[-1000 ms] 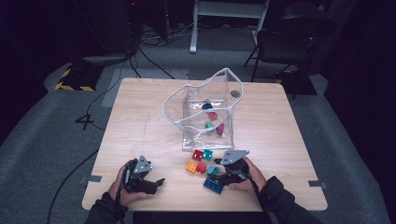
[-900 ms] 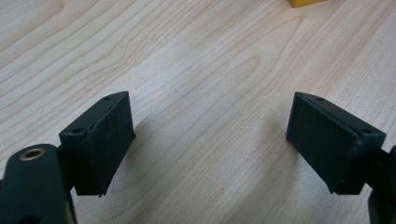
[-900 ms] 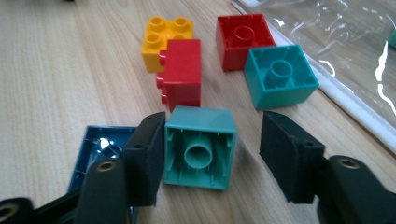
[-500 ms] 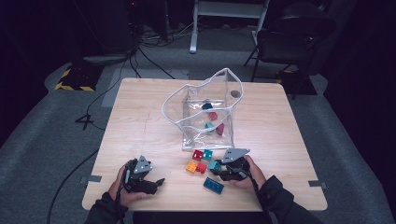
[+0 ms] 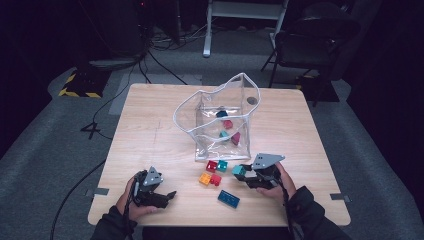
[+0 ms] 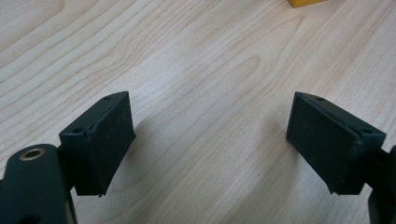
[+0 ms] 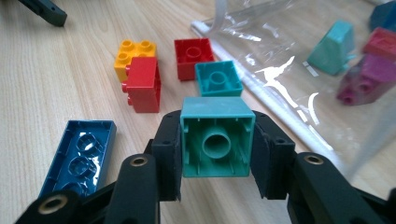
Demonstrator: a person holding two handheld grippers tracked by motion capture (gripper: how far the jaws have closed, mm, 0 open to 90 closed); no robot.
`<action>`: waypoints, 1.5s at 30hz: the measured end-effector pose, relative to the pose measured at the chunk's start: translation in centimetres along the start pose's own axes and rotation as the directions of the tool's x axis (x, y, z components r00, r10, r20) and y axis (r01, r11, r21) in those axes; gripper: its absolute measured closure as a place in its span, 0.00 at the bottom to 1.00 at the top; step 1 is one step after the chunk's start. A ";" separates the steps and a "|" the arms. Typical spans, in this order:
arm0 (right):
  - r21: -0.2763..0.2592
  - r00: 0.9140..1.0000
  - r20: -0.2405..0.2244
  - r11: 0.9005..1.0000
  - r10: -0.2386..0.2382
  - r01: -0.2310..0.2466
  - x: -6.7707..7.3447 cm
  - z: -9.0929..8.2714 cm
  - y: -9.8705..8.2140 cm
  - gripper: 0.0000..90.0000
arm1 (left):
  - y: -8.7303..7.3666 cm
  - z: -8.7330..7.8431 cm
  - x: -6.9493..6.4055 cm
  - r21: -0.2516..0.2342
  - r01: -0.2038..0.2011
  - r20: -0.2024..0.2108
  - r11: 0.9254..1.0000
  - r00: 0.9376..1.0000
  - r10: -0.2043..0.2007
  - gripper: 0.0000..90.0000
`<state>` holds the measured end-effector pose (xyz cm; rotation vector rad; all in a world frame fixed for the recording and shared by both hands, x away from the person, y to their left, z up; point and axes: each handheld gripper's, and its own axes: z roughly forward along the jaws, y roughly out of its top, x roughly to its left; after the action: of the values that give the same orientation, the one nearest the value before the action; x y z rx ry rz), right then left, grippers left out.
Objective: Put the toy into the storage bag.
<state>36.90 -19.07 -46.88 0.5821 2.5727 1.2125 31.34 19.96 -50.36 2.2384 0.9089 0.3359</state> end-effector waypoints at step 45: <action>-0.272 0.991 0.136 0.962 0.001 0.037 -6.2 -11.2 12.2 0.66 | 0.0 0.0 0.0 0.000 -0.001 0.000 1.000 1.000 0.001 0.17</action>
<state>41.29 -22.45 -30.04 0.5574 2.2428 1.4380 31.36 19.96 -50.36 2.2388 0.9074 0.3372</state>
